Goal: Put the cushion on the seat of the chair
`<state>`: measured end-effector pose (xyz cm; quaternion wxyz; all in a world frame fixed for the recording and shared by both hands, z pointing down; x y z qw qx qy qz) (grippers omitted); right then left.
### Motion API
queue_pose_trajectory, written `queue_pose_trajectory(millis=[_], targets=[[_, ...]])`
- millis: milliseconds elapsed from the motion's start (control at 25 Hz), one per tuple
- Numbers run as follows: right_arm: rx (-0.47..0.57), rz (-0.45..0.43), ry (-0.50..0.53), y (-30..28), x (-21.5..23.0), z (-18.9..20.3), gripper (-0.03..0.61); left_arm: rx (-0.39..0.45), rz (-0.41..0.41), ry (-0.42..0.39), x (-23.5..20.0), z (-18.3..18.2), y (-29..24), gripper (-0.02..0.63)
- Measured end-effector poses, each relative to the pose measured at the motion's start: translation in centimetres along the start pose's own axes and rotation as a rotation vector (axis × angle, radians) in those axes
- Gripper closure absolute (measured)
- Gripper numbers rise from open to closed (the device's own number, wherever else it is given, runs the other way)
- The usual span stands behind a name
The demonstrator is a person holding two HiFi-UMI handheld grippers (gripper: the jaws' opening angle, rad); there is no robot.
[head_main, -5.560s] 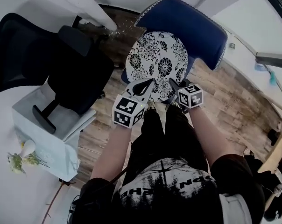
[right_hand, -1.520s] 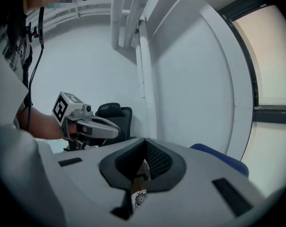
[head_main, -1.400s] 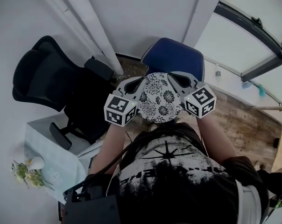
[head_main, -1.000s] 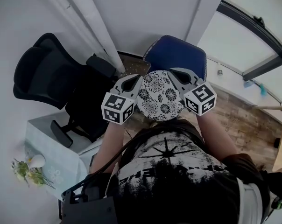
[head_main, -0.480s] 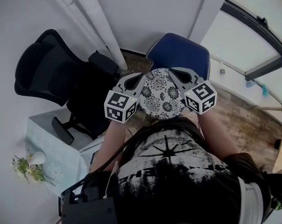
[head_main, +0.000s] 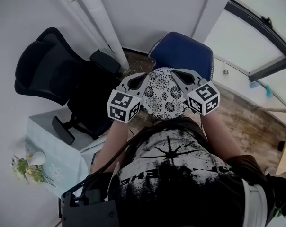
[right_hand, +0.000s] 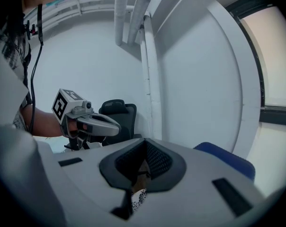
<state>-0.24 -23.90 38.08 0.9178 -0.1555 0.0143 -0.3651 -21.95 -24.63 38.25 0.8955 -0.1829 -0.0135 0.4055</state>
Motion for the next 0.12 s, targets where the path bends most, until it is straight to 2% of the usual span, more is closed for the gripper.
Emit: queue_pose_trajectory(millis=[120], targets=[[-0.002,-0.006,0.003,-0.01,-0.44,0.04,0.561,0.003,-0.002,-0.001,0.02,-0.03,0.26,0.598]])
Point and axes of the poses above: the fingertips, and each gripper's own axes: y backward along the fingers, x to its right, z out of its underside, the point moved 9 cm from there along y, backward along the fingers, and after that the axes turned 1 degree about y, right-handed, at the moved point
